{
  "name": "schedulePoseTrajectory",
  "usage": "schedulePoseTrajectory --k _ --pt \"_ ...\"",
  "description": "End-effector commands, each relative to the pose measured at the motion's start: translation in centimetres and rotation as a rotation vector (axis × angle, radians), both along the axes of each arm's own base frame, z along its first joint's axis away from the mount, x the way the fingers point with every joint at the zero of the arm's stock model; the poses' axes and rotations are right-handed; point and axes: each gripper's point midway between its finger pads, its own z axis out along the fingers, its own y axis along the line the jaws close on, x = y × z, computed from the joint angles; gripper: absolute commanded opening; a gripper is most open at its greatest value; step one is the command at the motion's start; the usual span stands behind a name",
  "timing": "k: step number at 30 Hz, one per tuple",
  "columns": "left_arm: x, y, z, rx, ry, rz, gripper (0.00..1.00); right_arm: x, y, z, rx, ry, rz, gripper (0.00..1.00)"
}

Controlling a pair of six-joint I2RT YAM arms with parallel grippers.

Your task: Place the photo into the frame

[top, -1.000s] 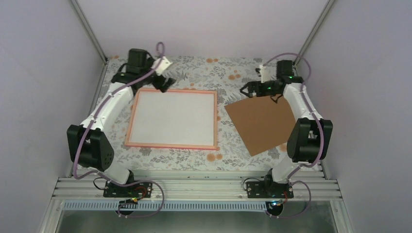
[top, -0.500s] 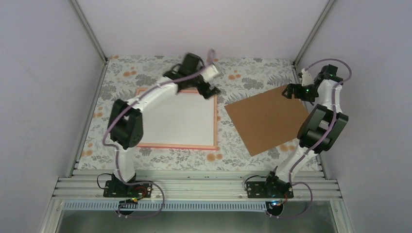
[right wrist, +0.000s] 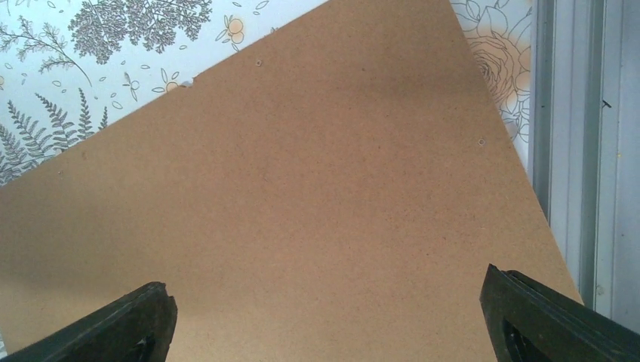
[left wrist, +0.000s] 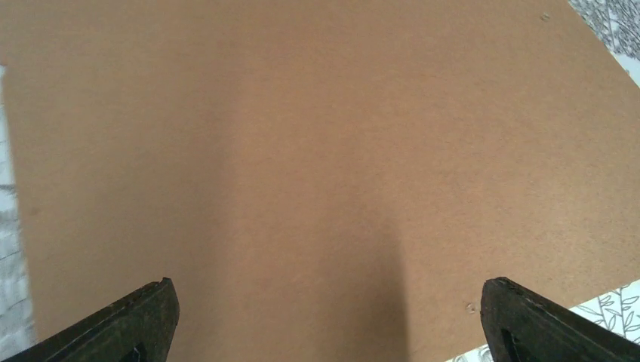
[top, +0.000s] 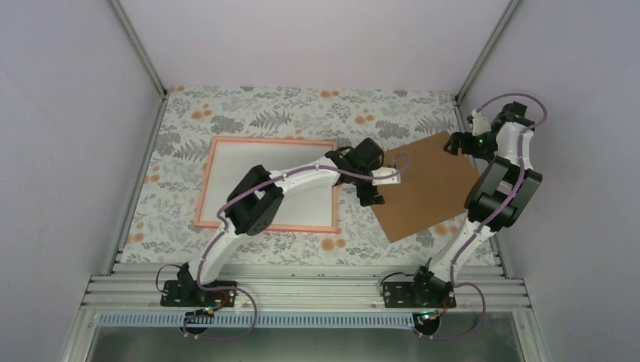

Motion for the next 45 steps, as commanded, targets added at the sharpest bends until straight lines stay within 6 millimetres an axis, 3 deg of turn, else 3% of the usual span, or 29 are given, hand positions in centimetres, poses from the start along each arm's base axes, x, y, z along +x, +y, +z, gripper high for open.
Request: schedulePoseTrajectory --k 1,7,14,20,25,30,37,39,45 --pt "-2.4 -3.2 1.2 -0.06 -0.082 -0.128 1.0 -0.6 -0.6 -0.2 -0.017 0.009 -0.005 1.0" --pt "-6.5 -6.6 2.1 -0.154 -0.057 -0.223 1.0 -1.4 -0.6 -0.2 -0.03 0.016 -0.006 1.0" --pt "-10.8 -8.5 -0.6 -0.154 -0.066 -0.29 1.0 -1.8 -0.7 -0.3 -0.034 0.026 -0.006 1.0" --pt "-12.4 -9.3 -3.2 -0.123 -0.102 -0.293 1.0 -1.5 -1.1 0.0 -0.048 0.034 0.005 1.0" --pt "-11.9 -8.6 -6.2 -0.038 -0.132 -0.256 1.0 -0.9 -1.5 0.0 -0.05 0.04 0.01 1.0" --pt "-10.1 -5.3 -9.3 0.108 -0.079 -0.199 0.92 -0.3 -2.0 0.5 -0.066 0.036 0.02 1.0" --pt "-7.5 4.2 -12.1 0.246 -0.041 -0.163 0.74 -0.4 -1.8 0.2 -0.058 0.032 0.027 1.0" --pt "-7.7 6.6 -12.7 0.271 0.009 -0.179 0.7 -0.6 -1.6 0.0 -0.052 0.034 0.029 1.0" --pt "-8.2 12.2 -14.0 0.318 0.102 -0.161 0.69 -1.3 -1.4 -1.5 -0.043 0.065 0.023 0.98"
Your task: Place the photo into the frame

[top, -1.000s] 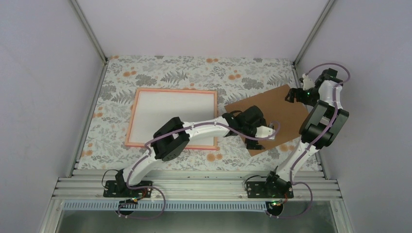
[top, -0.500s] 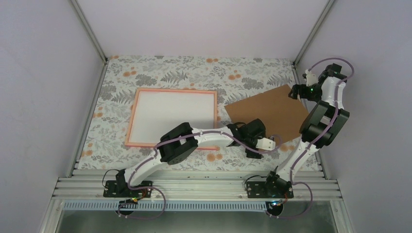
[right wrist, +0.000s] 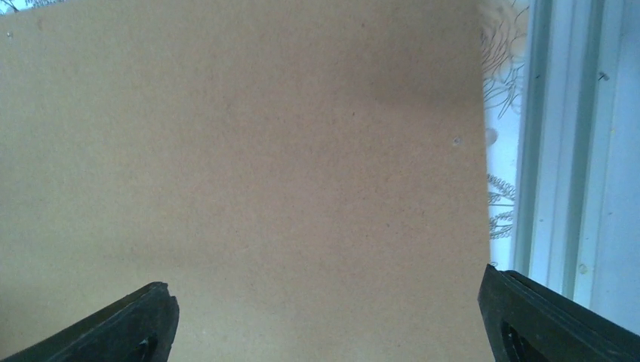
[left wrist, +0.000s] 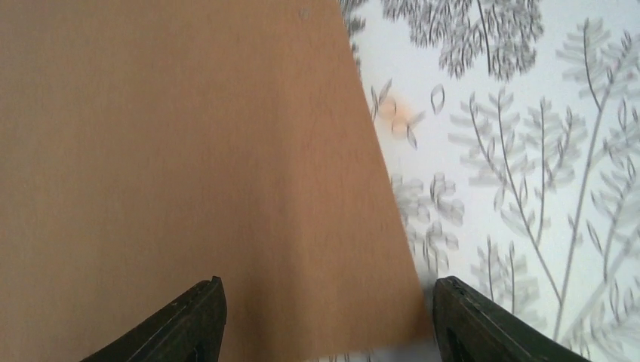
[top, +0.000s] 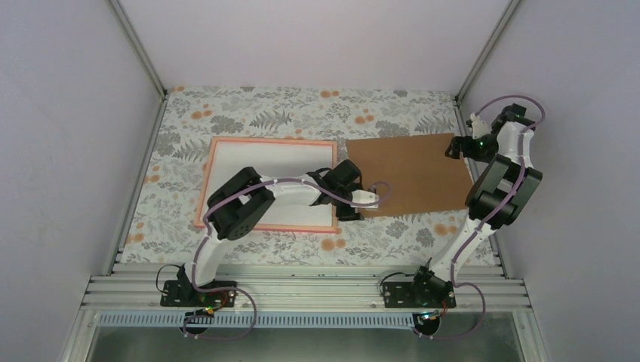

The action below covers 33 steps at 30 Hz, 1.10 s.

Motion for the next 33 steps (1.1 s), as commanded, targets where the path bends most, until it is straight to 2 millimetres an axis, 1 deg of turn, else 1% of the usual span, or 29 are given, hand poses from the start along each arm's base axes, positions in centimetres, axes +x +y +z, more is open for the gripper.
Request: schedulePoseTrajectory --k 1,3,7,10,13,16,18,20,21,22,23,24,26,28,33 --pt "-2.8 8.5 -8.0 0.297 0.145 -0.002 0.68 -0.7 -0.6 -1.0 -0.007 0.019 -0.011 0.98" --pt "-2.3 9.1 -7.6 0.282 0.178 0.041 0.68 -0.7 -1.1 -1.7 -0.015 0.037 -0.035 0.98" --pt "-0.6 9.1 -5.9 0.22 0.248 0.156 0.69 -0.6 -2.5 -3.0 -0.026 0.081 -0.088 0.98" --pt "1.2 8.2 -3.5 0.137 0.287 0.274 0.72 0.0 -4.1 -3.3 -0.051 0.083 -0.126 0.98" --pt "3.2 7.1 -1.0 0.051 0.376 0.433 0.8 0.9 -5.1 -3.9 -0.06 0.087 -0.146 0.98" --pt "4.4 6.2 1.0 -0.039 0.511 0.553 0.83 1.8 -5.3 -4.3 -0.036 0.082 -0.159 0.98" --pt "5.0 5.7 1.8 -0.076 0.583 0.64 0.84 2.1 -5.2 -4.9 -0.018 0.087 -0.168 0.97" --pt "5.7 5.5 1.9 -0.08 0.617 0.724 0.84 2.0 -4.8 -5.7 0.011 0.099 -0.171 0.97" --pt "6.2 5.6 1.7 -0.071 0.629 0.772 0.84 1.9 -4.6 -6.0 0.023 0.105 -0.173 0.96" --pt "6.9 5.3 1.9 -0.071 0.639 0.81 0.84 1.7 -4.2 -6.4 0.037 0.112 -0.175 0.95" --pt "7.3 5.6 1.1 -0.05 0.653 0.853 0.84 1.6 -3.9 -6.8 0.046 0.118 -0.173 0.94" --pt "8.1 5.4 1.3 -0.053 0.669 0.887 0.84 1.4 -3.6 -7.2 0.053 0.128 -0.172 0.94" --pt "9.1 5.5 0.7 -0.046 0.713 0.945 0.84 1.2 -3.5 -7.7 0.051 0.135 -0.176 0.93" --pt "10.0 5.4 0.5 -0.058 0.754 0.972 0.84 1.0 -3.7 -8.1 0.041 0.142 -0.185 0.93" --pt "11.2 4.3 0.4 -0.075 0.785 0.994 0.84 0.2 -3.7 -9.4 0.032 0.181 -0.201 0.93"
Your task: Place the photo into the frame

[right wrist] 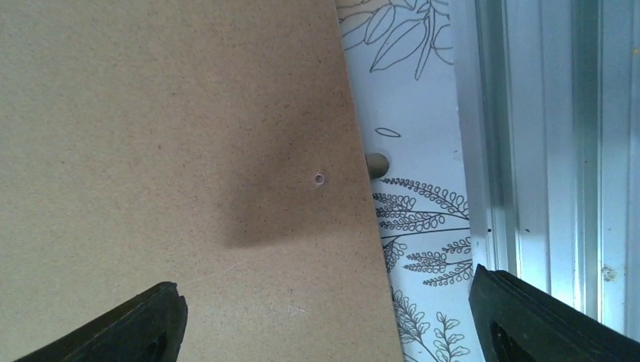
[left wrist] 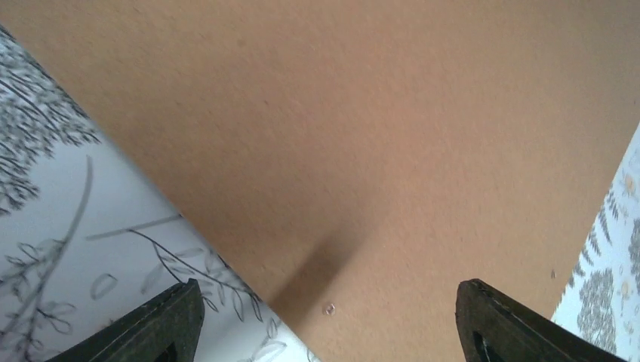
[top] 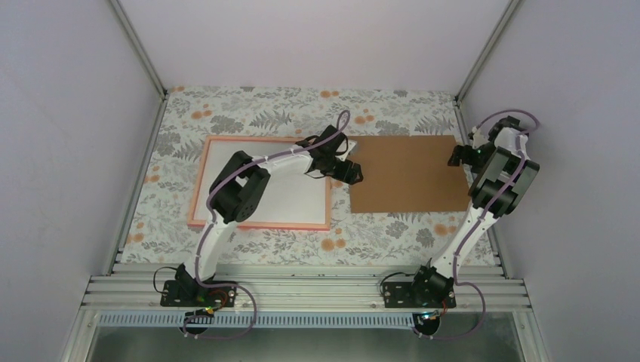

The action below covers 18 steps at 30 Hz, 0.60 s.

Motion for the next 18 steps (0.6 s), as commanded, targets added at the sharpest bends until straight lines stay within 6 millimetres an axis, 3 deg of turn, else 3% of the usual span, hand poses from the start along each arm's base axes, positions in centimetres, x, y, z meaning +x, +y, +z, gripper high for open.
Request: schedulePoseTrajectory --k 1,7,8,18 --pt "0.5 0.0 -1.6 0.02 0.103 0.084 0.84 -0.4 -0.1 -1.7 -0.008 0.033 -0.035 0.93" --pt "1.1 -0.8 -2.4 0.003 0.131 0.093 0.84 -1.0 1.0 -3.2 0.044 0.059 -0.035 0.91" --pt "1.1 -0.8 -2.6 0.006 0.135 0.095 0.84 -1.0 1.3 -3.2 0.059 0.059 -0.03 0.87" --pt "1.0 -0.3 -3.9 0.022 0.159 0.11 0.84 -0.4 2.6 0.8 0.087 -0.017 0.004 0.84"
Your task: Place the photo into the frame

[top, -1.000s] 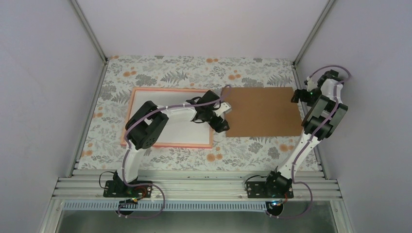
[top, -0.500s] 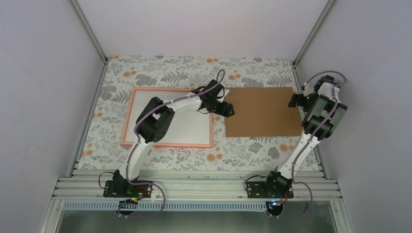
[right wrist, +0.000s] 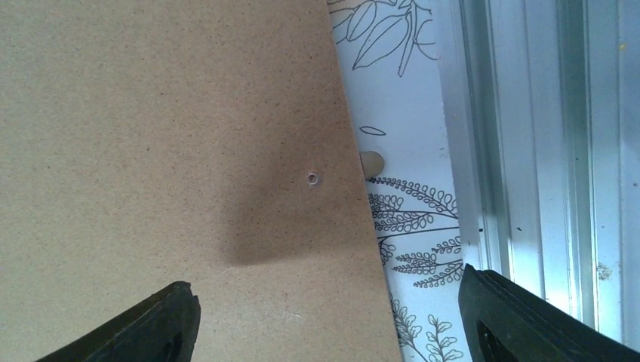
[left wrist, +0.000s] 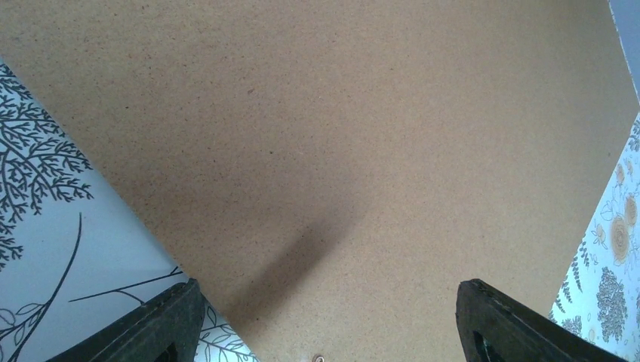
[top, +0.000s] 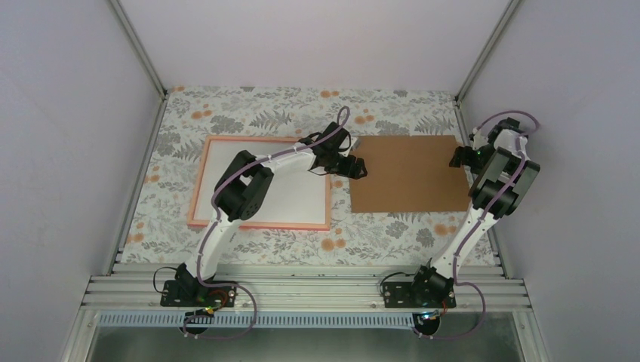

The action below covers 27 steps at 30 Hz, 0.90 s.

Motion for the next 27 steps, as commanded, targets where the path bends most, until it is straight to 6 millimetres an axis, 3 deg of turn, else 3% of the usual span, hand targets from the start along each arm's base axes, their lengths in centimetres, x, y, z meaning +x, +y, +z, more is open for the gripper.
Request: schedulePoseTrajectory --k 1,9,18,21,27 --pt "-0.9 1.2 -4.3 0.068 0.103 0.024 0.84 -0.2 2.5 1.9 0.102 -0.02 0.021 0.84" --pt "-0.9 1.7 -4.4 0.077 0.1 0.032 0.84 0.5 3.0 3.5 0.129 -0.062 0.038 0.81" --pt "-1.0 2.5 -5.1 0.076 0.135 0.055 0.85 -1.5 1.2 -1.6 0.067 0.052 0.024 0.83" --pt "-1.3 2.2 -5.0 0.049 0.164 0.05 0.86 -2.4 1.5 -2.5 0.086 0.077 0.024 0.84" --pt "-0.7 0.2 -2.2 -0.047 0.148 0.003 0.84 -3.1 2.6 -2.7 0.133 0.085 0.027 0.83"
